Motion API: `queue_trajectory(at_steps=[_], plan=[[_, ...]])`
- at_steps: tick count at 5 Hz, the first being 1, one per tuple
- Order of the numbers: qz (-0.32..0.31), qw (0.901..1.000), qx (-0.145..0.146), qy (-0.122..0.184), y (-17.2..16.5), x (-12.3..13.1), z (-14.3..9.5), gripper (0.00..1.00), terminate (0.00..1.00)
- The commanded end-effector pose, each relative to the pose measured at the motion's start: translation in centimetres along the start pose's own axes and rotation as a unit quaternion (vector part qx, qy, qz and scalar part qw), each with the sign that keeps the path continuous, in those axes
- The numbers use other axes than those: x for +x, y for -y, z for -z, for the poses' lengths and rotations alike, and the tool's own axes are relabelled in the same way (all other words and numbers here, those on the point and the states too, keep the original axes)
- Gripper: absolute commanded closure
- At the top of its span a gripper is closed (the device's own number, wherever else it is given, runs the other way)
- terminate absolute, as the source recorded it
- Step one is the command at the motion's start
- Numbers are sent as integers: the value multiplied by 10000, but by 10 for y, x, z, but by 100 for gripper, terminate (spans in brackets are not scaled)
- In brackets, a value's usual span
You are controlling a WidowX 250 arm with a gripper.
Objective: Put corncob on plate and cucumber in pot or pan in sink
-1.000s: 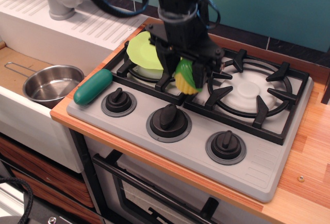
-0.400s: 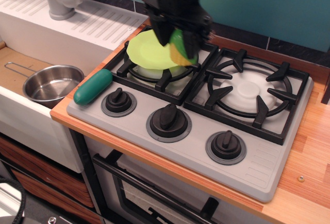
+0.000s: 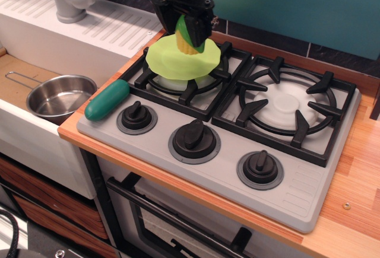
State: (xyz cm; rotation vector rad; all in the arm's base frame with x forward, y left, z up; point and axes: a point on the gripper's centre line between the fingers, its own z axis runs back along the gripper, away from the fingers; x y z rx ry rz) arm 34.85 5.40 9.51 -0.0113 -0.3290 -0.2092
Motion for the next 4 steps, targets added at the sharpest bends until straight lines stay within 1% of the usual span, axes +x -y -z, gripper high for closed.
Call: queue_trajectory(at_steps=[1, 2, 4], plan=[[79, 9997, 160, 181, -26, 23, -11, 100, 0], [28, 9998, 213, -13, -23, 22, -11, 0, 0], [-200, 9997, 153, -40, -1, 18, -11, 0, 0]])
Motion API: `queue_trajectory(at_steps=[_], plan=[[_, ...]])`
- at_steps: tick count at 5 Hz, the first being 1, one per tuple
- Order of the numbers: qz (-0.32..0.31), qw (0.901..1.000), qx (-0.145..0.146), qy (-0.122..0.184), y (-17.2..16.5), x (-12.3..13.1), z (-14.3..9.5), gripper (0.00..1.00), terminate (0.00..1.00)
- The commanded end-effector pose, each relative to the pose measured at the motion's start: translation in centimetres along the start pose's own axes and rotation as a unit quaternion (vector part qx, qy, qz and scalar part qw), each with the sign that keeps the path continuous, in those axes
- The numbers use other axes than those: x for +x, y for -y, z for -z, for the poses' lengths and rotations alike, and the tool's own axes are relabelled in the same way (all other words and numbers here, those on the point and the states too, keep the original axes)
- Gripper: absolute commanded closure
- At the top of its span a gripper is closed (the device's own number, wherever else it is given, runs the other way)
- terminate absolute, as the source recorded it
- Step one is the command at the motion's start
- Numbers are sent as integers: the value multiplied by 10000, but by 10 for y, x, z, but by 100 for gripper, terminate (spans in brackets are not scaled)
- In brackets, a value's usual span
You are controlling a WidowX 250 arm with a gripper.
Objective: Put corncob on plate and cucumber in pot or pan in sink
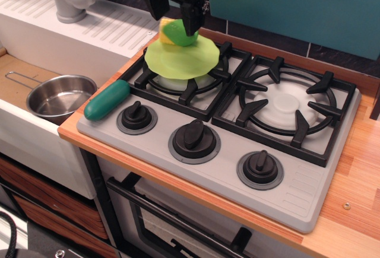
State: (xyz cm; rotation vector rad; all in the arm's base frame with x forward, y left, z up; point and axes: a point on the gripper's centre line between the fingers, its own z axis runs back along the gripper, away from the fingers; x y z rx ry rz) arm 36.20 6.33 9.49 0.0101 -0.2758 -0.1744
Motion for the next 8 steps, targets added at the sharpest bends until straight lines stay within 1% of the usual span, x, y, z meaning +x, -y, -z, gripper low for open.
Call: queue_trajectory(at_steps=[1, 2, 3, 4, 5, 6, 7, 8], plan=[[-66, 9999, 12, 152, 17, 1, -28, 0, 0], [-47, 10000, -47, 10, 18, -4, -47, 0, 0], [87, 9999, -61, -78, 11, -13, -60, 0, 0], [231, 9997, 91, -61, -2, -23, -61, 0, 0], [196, 9980, 552, -229, -16, -34, -59, 0, 0], [-79, 9943, 886, -587, -28, -42, -58, 0, 0], [-376, 9860, 1203, -1093, -24, -36, -59, 0, 0], [-376, 9860, 1203, -1093, -24, -36, -59, 0, 0]])
